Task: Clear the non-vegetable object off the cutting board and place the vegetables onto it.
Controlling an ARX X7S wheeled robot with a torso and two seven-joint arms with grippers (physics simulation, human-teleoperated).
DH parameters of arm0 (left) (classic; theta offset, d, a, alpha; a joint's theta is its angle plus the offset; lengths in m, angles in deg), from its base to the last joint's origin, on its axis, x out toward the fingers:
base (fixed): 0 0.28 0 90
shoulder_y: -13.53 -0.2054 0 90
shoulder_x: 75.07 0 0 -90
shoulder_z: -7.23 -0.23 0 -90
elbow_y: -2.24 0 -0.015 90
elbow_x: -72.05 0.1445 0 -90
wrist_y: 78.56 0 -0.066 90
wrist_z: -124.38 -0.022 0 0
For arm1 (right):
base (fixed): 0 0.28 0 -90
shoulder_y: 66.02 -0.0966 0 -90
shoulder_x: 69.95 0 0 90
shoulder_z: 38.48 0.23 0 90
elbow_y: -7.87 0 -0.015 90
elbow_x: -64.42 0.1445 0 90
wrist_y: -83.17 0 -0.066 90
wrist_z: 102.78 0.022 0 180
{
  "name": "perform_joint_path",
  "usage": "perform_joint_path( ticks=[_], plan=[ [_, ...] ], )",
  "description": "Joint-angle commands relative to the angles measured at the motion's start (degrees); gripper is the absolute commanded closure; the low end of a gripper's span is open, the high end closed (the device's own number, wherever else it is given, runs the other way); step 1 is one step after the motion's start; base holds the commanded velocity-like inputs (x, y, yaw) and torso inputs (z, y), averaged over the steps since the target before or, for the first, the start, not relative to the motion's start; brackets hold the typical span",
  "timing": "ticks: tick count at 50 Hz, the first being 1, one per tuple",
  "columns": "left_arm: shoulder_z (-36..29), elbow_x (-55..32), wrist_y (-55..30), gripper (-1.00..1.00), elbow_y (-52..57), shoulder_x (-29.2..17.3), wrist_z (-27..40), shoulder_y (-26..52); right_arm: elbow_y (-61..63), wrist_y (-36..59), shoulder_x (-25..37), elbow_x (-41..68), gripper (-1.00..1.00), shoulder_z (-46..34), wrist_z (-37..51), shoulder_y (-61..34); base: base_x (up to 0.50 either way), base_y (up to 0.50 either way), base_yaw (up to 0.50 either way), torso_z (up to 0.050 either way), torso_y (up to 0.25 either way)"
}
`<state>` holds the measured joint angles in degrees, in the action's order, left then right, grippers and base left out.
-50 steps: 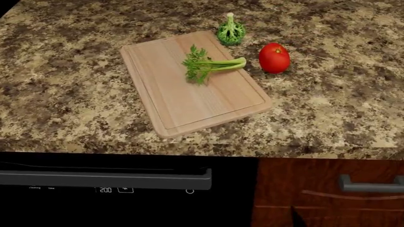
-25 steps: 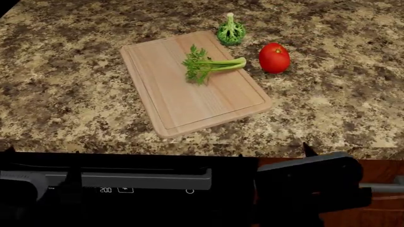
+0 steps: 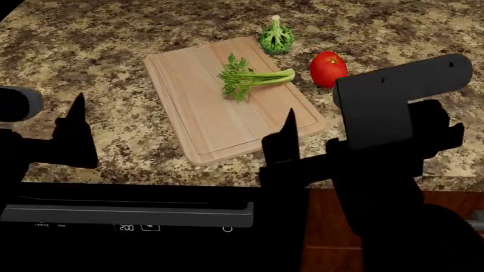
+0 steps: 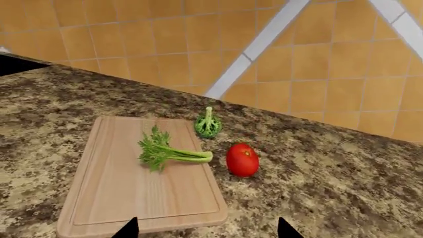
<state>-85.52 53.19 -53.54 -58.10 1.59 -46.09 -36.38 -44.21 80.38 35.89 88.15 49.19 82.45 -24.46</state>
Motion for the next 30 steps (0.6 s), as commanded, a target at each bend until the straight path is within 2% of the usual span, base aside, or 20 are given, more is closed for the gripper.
perform_joint_path(
  ticks=[1, 6, 11, 26, 30],
  plan=[
    [-0.41, -1.48, -7.63, -1.0, -5.44, 0.77, -3.11, 12.29, -11.3, 2.58, 3.88, 20.65, -1.0, 2.66, 9.33, -12.76, 0.0, 0.0, 0.0, 0.0, 0.0],
    [-0.77, -0.61, -8.33, -1.0, -9.23, 0.9, -2.33, 17.78, -19.18, 2.47, 5.77, 23.46, -1.0, 0.18, 10.01, -19.5, 0.0, 0.0, 0.0, 0.0, 0.0],
    [-3.2, -1.14, -9.68, -1.0, -13.92, -0.29, -4.5, 22.96, -24.73, 2.01, 6.64, 26.37, -1.0, -2.49, 11.52, -25.11, 0.0, 0.0, 0.0, 0.0, 0.0],
    [-9.38, 1.13, -7.74, -1.0, -31.33, 0.86, -6.01, 35.34, -40.41, -3.64, 9.71, 22.69, -1.0, -15.02, 3.11, -36.55, 0.0, 0.0, 0.0, 0.0, 0.0],
    [-9.96, 1.35, -7.48, -1.0, -31.79, 0.94, -5.93, 36.53, -45.55, -6.4, 9.63, 20.74, -1.0, -17.95, 0.47, -40.03, 0.0, 0.0, 0.0, 0.0, 0.0]
  ],
)
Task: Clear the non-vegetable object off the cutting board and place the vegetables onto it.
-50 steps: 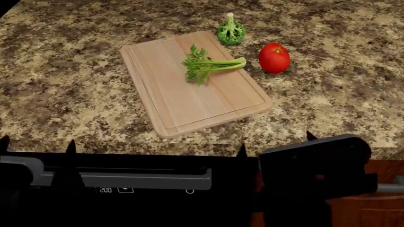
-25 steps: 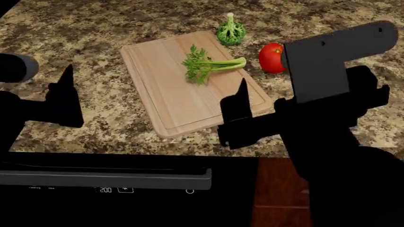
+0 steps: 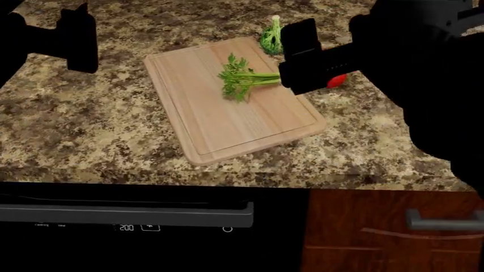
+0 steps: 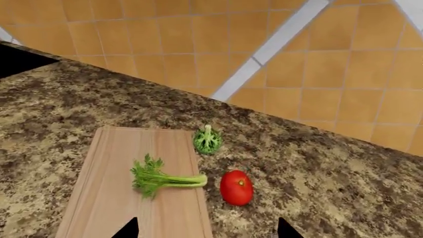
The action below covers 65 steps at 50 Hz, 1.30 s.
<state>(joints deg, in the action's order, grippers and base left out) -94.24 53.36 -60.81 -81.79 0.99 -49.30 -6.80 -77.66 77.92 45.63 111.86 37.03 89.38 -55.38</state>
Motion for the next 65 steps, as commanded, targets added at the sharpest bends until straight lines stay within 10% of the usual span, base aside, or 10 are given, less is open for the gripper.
perform_joint_path(
  ticks=[1, 65],
  plan=[
    [-1.3, 1.23, -0.13, -1.0, -7.96, 1.5, -2.68, 7.24, -13.65, -4.94, -0.24, -3.54, -1.0, -6.61, -7.39, -10.24, 0.0, 0.0, 0.0, 0.0, 0.0],
    [1.11, -3.4, -1.53, -1.0, -1.95, 0.81, -2.94, 5.57, -3.36, 4.29, 3.33, 8.69, -1.0, 0.46, 4.19, -1.92, 0.49, -0.02, 0.0, 0.0, 0.001]
  ],
)
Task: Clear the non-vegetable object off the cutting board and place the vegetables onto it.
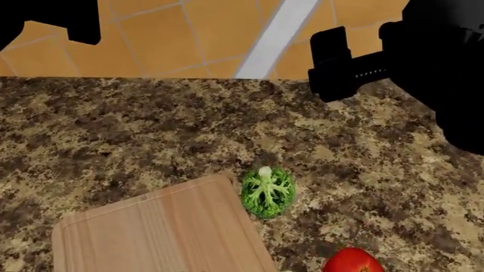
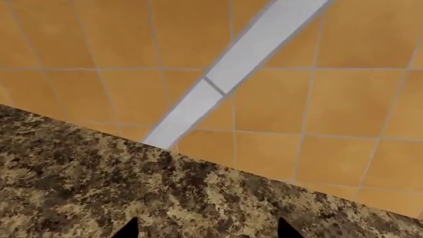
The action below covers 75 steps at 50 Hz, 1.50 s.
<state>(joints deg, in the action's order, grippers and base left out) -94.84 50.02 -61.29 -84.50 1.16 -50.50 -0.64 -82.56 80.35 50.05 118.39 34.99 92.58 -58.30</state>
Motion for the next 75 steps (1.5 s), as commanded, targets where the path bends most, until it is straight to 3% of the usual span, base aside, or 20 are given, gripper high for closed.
perform_joint_path(
  ticks=[1, 13, 21, 23, 24, 26, 30, 32, 40, 47, 57, 75],
  plan=[
    [1.66, -0.06, -0.95, -1.0, 0.78, 0.55, -1.76, -0.73, 1.77, 1.48, -0.86, 2.37, -1.0, 2.11, 0.89, 0.98, 0.0, 0.0, 0.0, 0.0, 0.011],
    [-1.09, -2.98, -1.01, -1.0, 8.81, -3.63, -6.14, -3.15, 3.6, 1.85, -0.2, 8.02, -1.0, 2.62, 5.49, 2.13, 0.0, 0.0, 0.0, 0.0, 0.0],
    [2.98, -12.95, -16.89, -1.0, 20.33, -6.04, -9.79, -3.31, 3.47, 1.09, 1.28, 11.88, -1.0, 1.8, 8.14, 2.17, 0.0, 0.0, 0.0, 0.0, 0.0],
    [2.18, -17.96, -17.19, -1.0, 22.08, -8.03, -6.28, -3.1, 3.12, 0.55, 1.26, 12.05, -1.0, 1.61, 8.3, 1.82, 0.0, 0.0, 0.0, 0.0, 0.0],
    [2.08, -26.55, -17.24, -1.0, 19.86, -10.18, 0.14, -2.14, 3.03, 0.23, 1.22, 12.06, -1.0, 1.41, 8.29, 1.71, 0.0, 0.0, 0.0, 0.0, 0.0],
    [0.72, -36.8, -17.16, -1.0, 21.3, -12.69, 5.15, -1.8, 2.97, 0.05, 1.4, 12.25, -1.0, 1.09, 8.37, 1.49, 0.0, 0.0, 0.0, 0.0, 0.0],
    [-1.8, -48.03, -16.92, -1.0, 24.35, -16.42, 8.46, -1.09, 3.16, 0.19, 1.81, 13.12, -1.0, 1.05, 9.23, 0.7, 0.0, 0.0, 0.0, 0.0, 0.0],
    [-2.1, -57.16, -16.85, -1.0, 23.66, -17.48, 14.05, -0.24, 3.13, 0.38, 1.98, 13.66, -1.0, 1.1, 9.79, 0.47, 0.0, 0.0, 0.0, 0.0, 0.0],
    [-7.82, -70.96, -15.87, -1.0, 24.23, -20.29, 17.78, 2.99, 2.1, 0.06, 2.66, 14.37, -1.0, -0.52, 10.18, -1.04, 0.0, 0.0, 0.0, 0.0, 0.0],
    [-14.12, -85.61, -13.24, -1.0, 23.62, -21.96, 25.19, 7.61, 0.87, -1.37, 3.08, 13.77, -1.0, -2.49, 8.95, -2.27, 0.0, 0.0, 0.0, 0.0, 0.0],
    [-21.78, -96.49, -9.37, -1.0, 25.86, -21.17, 29.84, 10.28, 1.97, -3.07, 3.95, 14.64, -1.0, -2.37, 9.68, -0.23, 0.0, 0.0, 0.0, 0.0, 0.0],
    [-29.12, -101.01, -2.84, -1.0, 28.19, -16.47, 36.94, 12.58, 3.24, -3.46, 5.23, 18.09, -1.0, -1.7, 12.33, 1.26, 0.0, 0.0, 0.0, 0.0, 0.0]
  ],
)
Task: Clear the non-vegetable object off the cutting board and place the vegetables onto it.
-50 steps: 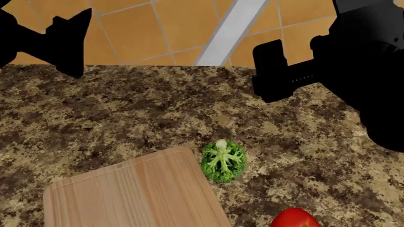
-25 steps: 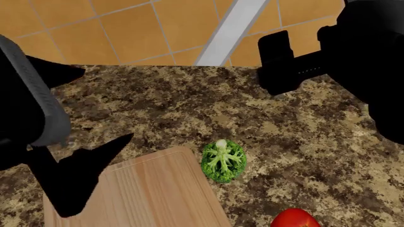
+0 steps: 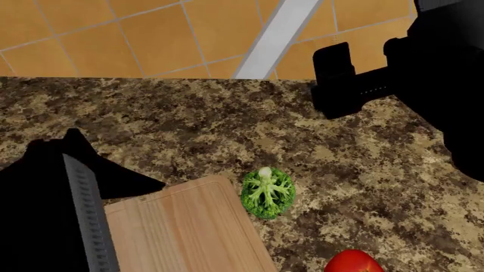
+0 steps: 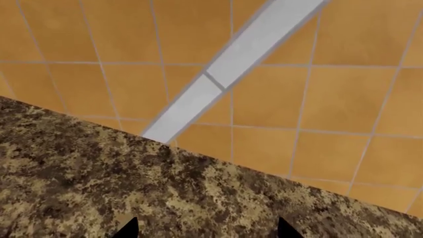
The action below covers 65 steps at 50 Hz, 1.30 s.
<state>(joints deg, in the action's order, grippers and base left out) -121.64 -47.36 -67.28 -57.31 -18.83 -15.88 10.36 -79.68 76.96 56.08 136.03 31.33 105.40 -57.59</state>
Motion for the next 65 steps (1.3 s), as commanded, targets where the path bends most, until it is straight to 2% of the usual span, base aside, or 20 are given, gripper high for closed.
perform_joint_path(
  ticks=[1, 16, 34, 39, 65],
  plan=[
    [-2.6, -3.97, 3.42, -1.0, 0.64, 3.56, 2.45, 1.73, 0.4, -0.05, -0.71, 0.6, -1.0, 1.92, -0.38, 0.55, 0.0, 0.0, 0.0, 0.0, 0.0],
    [-5.4, 1.43, 6.13, -1.0, -1.57, 7.39, 4.1, -2.75, 1.14, -0.72, 0.58, 2.89, -1.0, 2.02, 1.34, 2.07, 0.0, 0.0, 0.0, 0.0, 0.0],
    [-12.64, -7.53, 12.95, -1.0, 2.95, 8.2, 13.69, -4.7, 1.27, -1.5, 1.38, 4.64, -1.0, 1.34, 2.47, 2.43, 0.0, 0.0, 0.0, 0.0, 0.0],
    [-13.91, -7.39, 13.47, -1.0, 3.96, 7.91, 15.08, -5.77, 1.01, -1.62, 1.27, 4.91, -1.0, 0.9, 2.63, 2.05, 0.0, 0.0, 0.0, 0.0, 0.0],
    [-15.15, 2.34, 9.54, -1.0, 0.76, 7.01, 10.73, -10.14, 1.22, -3.36, 2.15, 6.27, -1.0, -0.4, 3.24, 3.52, 0.0, 0.0, 0.0, 0.0, 0.0]
  ],
)
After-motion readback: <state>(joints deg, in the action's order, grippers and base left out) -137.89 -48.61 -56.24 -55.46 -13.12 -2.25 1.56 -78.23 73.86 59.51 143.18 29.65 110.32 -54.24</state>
